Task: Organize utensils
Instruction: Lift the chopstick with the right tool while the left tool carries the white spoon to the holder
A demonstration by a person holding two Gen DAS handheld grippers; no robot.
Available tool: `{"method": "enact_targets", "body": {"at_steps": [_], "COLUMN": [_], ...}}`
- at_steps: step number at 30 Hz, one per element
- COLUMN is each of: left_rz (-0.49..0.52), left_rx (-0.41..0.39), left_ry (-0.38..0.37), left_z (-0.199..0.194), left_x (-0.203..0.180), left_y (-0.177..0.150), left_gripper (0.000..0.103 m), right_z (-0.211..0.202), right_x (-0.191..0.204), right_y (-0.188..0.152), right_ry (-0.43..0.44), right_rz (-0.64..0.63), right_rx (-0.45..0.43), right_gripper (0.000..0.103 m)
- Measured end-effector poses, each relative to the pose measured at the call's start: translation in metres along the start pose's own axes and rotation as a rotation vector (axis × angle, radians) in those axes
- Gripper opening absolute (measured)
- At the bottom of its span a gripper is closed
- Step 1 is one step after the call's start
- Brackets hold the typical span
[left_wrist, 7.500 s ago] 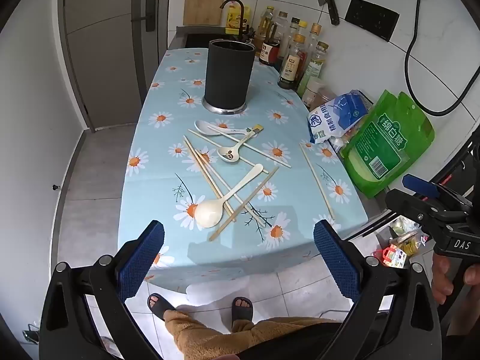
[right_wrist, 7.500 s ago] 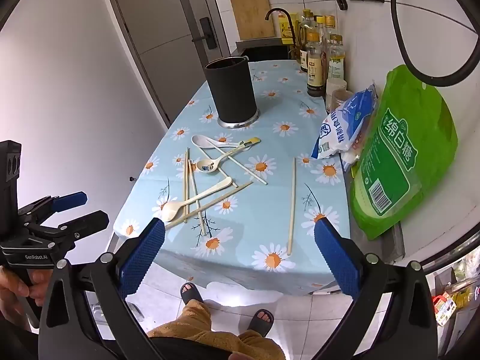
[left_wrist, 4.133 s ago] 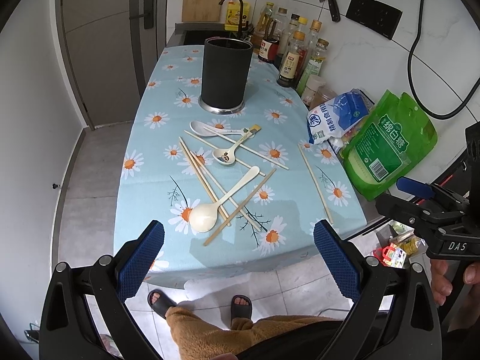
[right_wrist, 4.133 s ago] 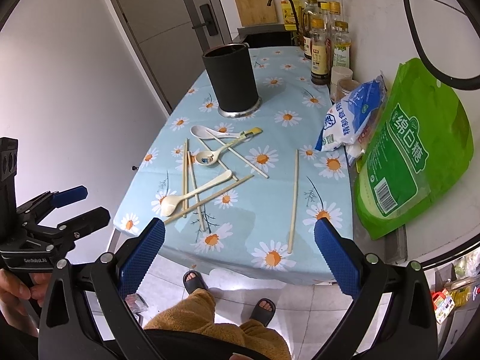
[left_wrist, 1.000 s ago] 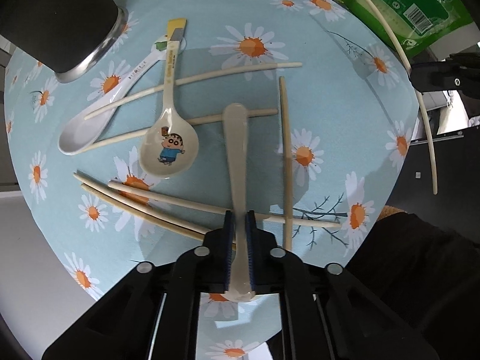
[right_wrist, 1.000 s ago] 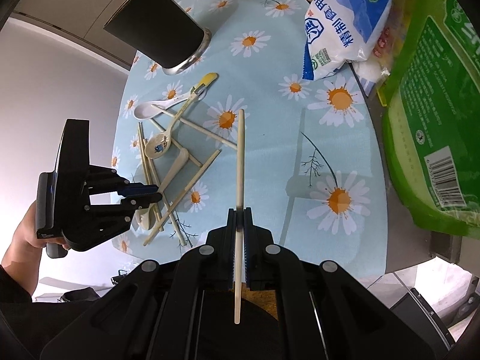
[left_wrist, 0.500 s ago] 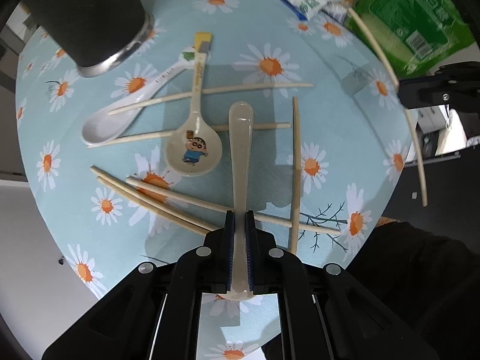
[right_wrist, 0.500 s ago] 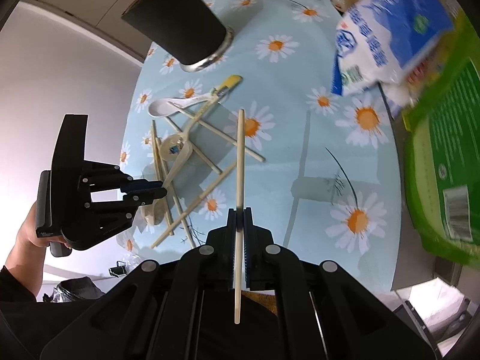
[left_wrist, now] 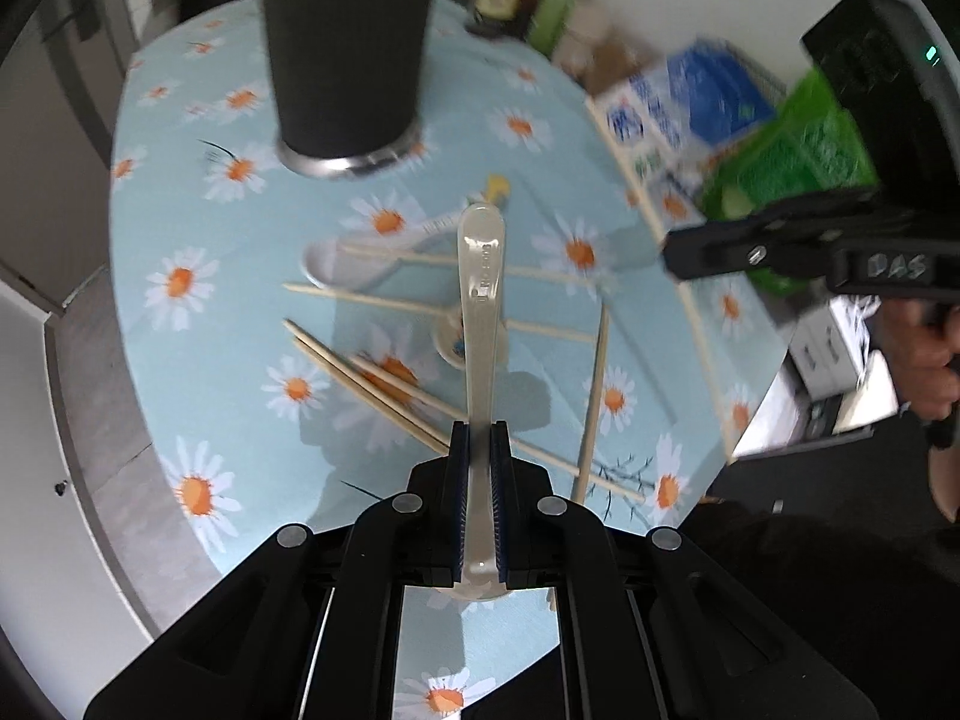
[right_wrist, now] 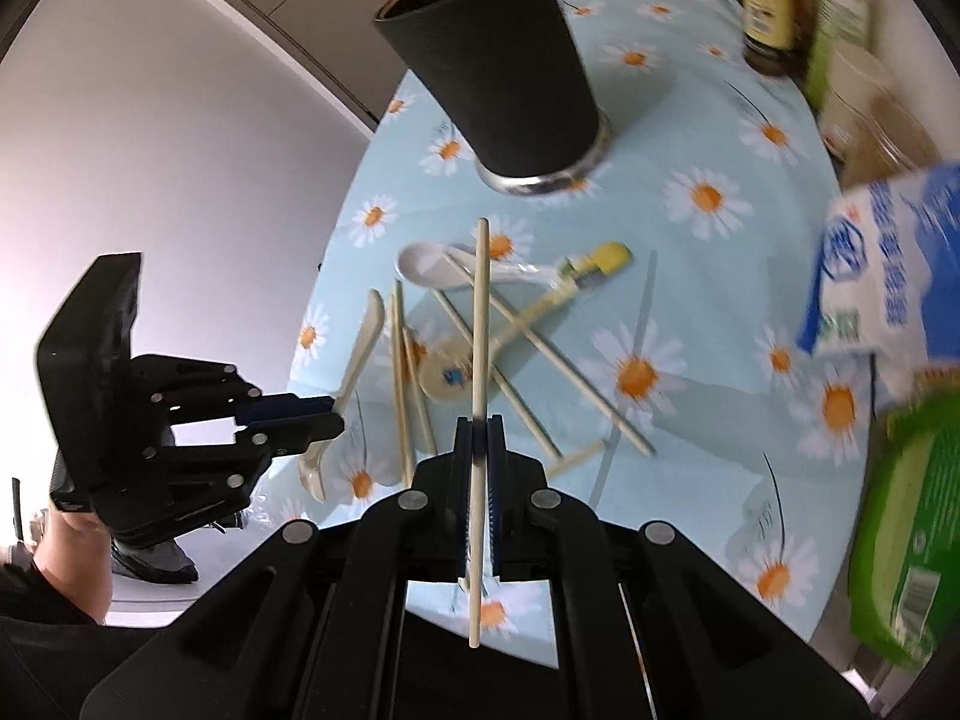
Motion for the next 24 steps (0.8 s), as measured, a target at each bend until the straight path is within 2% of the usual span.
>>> {"method": "enact_targets", "body": {"at_steps": [11,24], "left_rz": [-0.093,-0.160], "left_rx": [-0.230,-0.467], "left_ry": [-0.021,-0.086], "left_z": [-0.030,-0.058], "left_x": [0.034,0.068], "left_y": [0.035,0.098], "left_gripper": [0.006,0.006], "right_z": [0.011,-0.015], "right_x": [0.021,0.032], "right_y": [0.049,0.122], "right_ry": [0.048,0.088], "right_rz": [-0.028,-0.066], "right_rx": [-0.113,-0.349], "right_gripper": [0.006,0.006]}}
Point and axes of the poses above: each gripper's, at about its wrist camera, not at the fingertips, and z roughly the way its jaws point, x to its left, y to its top, the point moved 2 cm from there along z, roughly the way its jaws point, and after that the axes turned 8 degrees about -x, right-handed, at the moved point
